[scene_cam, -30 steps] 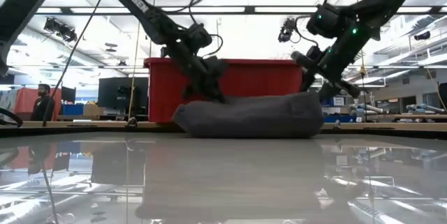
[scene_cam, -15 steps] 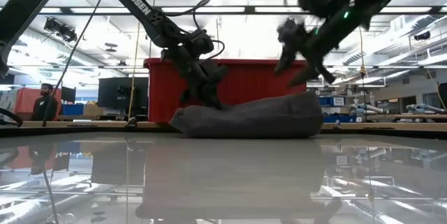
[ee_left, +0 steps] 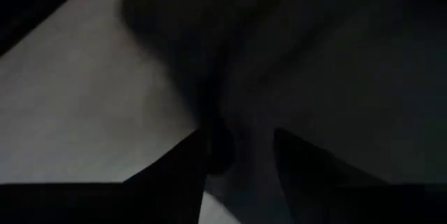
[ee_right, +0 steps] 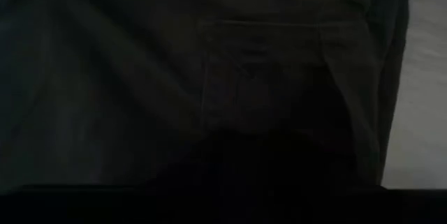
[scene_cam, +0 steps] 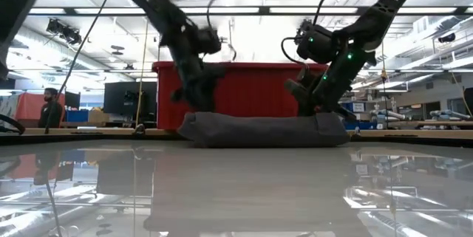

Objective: Fold laundry
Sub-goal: Fold the black pants

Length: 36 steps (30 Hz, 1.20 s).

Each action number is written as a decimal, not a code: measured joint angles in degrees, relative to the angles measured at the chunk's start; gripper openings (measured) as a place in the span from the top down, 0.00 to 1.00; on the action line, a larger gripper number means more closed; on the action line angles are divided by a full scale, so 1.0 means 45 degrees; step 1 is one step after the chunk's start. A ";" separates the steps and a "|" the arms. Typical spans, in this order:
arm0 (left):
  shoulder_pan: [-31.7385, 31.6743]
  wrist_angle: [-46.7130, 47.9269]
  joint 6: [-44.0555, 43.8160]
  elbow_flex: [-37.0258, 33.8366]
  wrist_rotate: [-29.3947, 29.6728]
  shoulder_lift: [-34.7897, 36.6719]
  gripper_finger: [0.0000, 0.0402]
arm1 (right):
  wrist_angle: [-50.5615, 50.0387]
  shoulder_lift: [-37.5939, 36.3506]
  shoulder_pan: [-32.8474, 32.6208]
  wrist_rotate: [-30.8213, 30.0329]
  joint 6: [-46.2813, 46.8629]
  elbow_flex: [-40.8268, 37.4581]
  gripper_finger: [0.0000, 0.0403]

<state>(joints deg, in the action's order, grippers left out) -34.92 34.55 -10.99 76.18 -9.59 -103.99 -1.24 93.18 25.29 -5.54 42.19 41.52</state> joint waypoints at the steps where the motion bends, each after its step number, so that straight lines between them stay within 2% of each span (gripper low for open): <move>1: 0.0170 0.0091 0.0007 0.0000 -0.0049 0.0348 0.57 | -0.0062 -0.0045 -0.0047 0.0011 0.0008 -0.0009 0.68; 4: 0.0780 -0.0304 0.0003 0.0013 -0.0160 0.1444 0.55 | -0.0139 -0.0135 -0.0189 0.0168 0.0121 -0.0022 0.69; 7: 0.1617 -0.0923 -0.0049 0.0024 -0.0140 0.1900 0.55 | -0.0202 -0.0139 -0.0534 0.0928 0.0595 -0.0025 0.69; 12: 0.3301 -0.1169 -0.0396 -0.0517 -0.0170 0.1307 0.56 | -0.0247 -0.0149 -0.2115 0.2060 0.1824 -0.0022 0.69; 18: 0.4991 -0.2046 -0.2358 -0.2736 -0.0200 0.0867 0.57 | 0.1695 -0.0181 -0.4264 0.4048 0.3341 -0.0076 0.69; 22: 0.5372 -0.2573 -0.3980 -0.4754 -0.0460 0.1250 0.57 | 0.1896 -0.1116 -0.4904 0.2843 0.3754 -0.0073 0.69; 26: 0.5349 -0.3821 -0.5823 -0.6921 -0.0463 0.2375 0.57 | 0.1220 -0.2532 -0.4841 0.1678 0.3419 -0.0064 0.69; 29: 0.5288 -0.4062 -0.7156 -0.8172 0.0075 0.3647 0.57 | 0.0571 -0.3528 -0.4699 0.1260 0.3161 -0.0064 0.69; 32: 0.5127 -0.3295 -0.8010 -0.9039 0.1300 0.5179 0.57 | -0.0062 -0.4392 -0.4613 0.1131 0.2906 -0.0064 0.69; 36: 0.4563 -0.0977 -0.8238 -0.9816 0.2513 0.7280 0.57 | -0.0848 -0.5195 -0.4597 0.1107 0.2649 -0.0059 0.69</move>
<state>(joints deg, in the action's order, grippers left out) -14.39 30.16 -48.06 32.01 1.72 -71.23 -5.06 69.80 4.60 -0.56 54.11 41.25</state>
